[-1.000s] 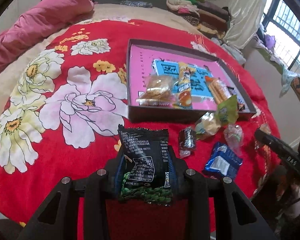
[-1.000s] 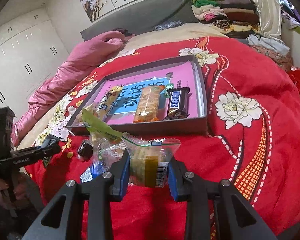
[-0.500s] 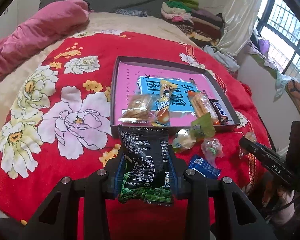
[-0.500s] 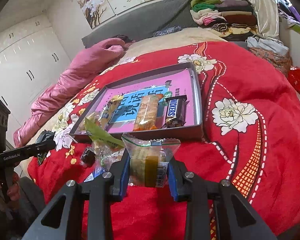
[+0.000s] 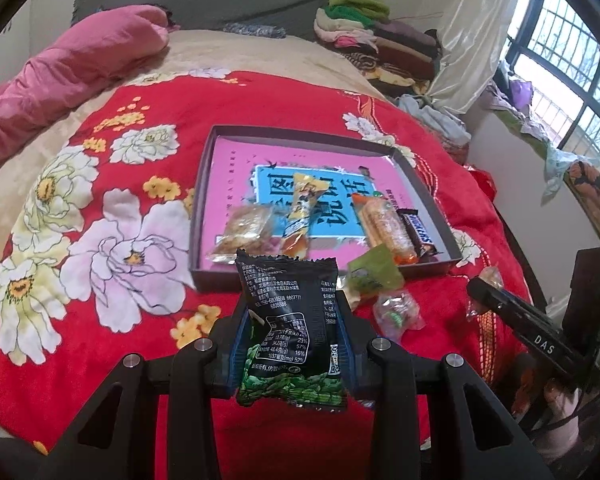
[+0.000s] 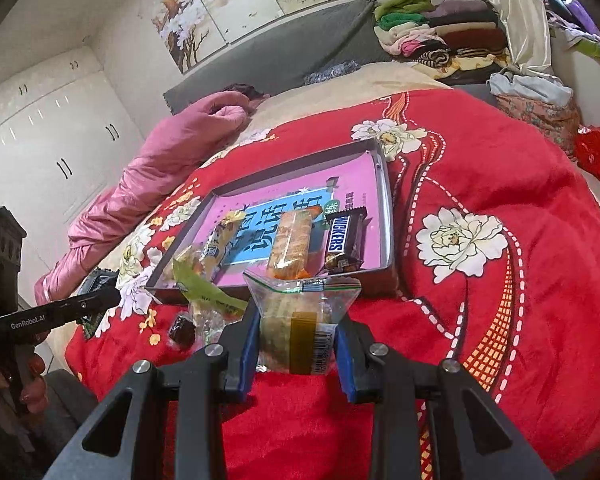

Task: Organize snacks
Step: 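Carry the black bag with the left tool while the right tool carries the pastry bag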

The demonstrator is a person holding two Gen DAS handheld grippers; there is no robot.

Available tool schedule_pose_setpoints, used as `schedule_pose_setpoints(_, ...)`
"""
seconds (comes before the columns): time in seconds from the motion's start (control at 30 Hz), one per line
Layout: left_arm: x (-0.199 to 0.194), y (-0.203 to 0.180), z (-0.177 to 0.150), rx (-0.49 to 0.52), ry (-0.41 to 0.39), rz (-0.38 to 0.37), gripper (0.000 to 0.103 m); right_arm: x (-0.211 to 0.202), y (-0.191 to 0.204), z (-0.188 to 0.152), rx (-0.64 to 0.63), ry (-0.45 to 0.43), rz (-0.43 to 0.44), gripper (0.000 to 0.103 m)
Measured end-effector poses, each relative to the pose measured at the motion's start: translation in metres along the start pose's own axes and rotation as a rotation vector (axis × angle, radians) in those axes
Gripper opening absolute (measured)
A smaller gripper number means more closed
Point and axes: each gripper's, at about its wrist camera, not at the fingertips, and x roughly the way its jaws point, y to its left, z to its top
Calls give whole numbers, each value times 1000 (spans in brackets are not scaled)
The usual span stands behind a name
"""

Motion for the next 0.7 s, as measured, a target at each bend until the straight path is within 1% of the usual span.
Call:
schedule_pose_setpoints(0.1, 0, -7, 6, 3, -9, -1, 38, -4, 4, 2, -38, -18, -31, 33)
schedule_pose_setpoints(0.4, 1, -26, 21, 31, -27, 6, 38, -13, 18, 7, -123, -67, -49, 33)
schedule_pose_setpoints(0.7, 8, -42, 36, 46, -40, -5, 38, -14, 22, 12, -146, -94, -55, 33)
